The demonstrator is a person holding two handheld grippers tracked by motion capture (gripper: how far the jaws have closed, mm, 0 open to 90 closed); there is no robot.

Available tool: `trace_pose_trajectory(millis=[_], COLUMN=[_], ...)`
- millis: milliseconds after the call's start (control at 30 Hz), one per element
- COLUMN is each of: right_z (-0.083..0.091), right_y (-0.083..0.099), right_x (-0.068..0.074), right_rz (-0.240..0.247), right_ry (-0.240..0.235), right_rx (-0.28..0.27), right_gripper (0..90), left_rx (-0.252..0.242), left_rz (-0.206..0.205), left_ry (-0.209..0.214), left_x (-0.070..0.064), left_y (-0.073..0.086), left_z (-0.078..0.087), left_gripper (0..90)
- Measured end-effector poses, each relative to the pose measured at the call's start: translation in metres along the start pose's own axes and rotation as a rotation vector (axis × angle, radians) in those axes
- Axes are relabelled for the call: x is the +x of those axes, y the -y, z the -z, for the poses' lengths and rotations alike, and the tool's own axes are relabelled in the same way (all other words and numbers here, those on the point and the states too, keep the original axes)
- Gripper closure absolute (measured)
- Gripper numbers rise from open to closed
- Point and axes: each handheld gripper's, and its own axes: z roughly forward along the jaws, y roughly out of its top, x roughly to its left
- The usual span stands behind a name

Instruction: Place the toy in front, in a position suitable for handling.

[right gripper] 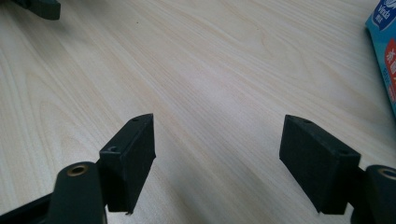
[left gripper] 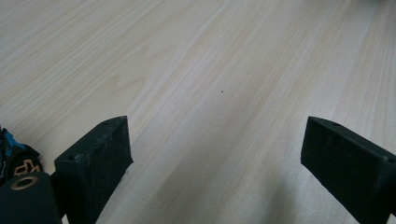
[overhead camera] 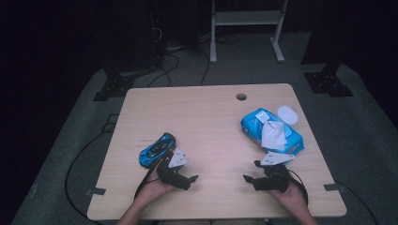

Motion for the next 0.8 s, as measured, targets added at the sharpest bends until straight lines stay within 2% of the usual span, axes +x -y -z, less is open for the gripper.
trace_pose_trajectory(millis=[167,200,300,433,467,567,633,700,733,767,800], right_z=[0.001,0.001,0.001,0.000,0.001,0.002,0.004,0.004,0.005,0.005,0.005], right_y=[0.000,0.001,0.002,0.004,0.004,0.004,0.002,0.002,0.001,0.001,0.000], right_x=[-0.001,-0.001,-0.003,-0.005,-0.005,-0.007,-0.007,-0.006,-0.005,-0.005,-0.004], right_rz=[0.002,-0.006,-0.006,-0.013,-0.016,-0.019,-0.018,-0.016,-0.008,-0.008,-0.008], right_ry=[0.003,0.006,0.005,0.004,0.006,0.009,0.013,0.015,0.023,0.023,0.024], right_rx=[-0.003,-0.006,-0.005,-0.001,-0.001,-0.008,-0.013,-0.013,-0.015,-0.015,-0.013], right_gripper=[25.7,25.7,25.7,25.7,25.7,25.7,25.7,25.7,25.7,25.7,25.7], left_rx=[-0.015,-0.034,-0.042,-0.047,-0.057,-0.073,-0.056,-0.057,-0.069,-0.069,-0.059], left_rz=[0.009,0.025,0.038,0.041,0.059,0.072,0.070,0.076,0.091,0.091,0.088], left_ry=[-0.003,-0.009,-0.013,-0.041,-0.046,-0.053,-0.080,-0.090,-0.118,-0.118,-0.143], left_x=[0.004,0.007,0.010,0.018,0.023,0.028,0.036,0.037,0.041,0.041,0.047], left_y=[-0.002,-0.003,-0.004,-0.006,-0.006,-0.005,-0.003,-0.002,0.002,0.002,0.005], left_z=[0.003,0.005,0.007,0.013,0.016,0.020,0.027,0.028,0.031,0.031,0.036], left_gripper=[8.1,8.1,8.1,8.1,8.1,8.1,8.1,8.1,8.1,8.1,8.1])
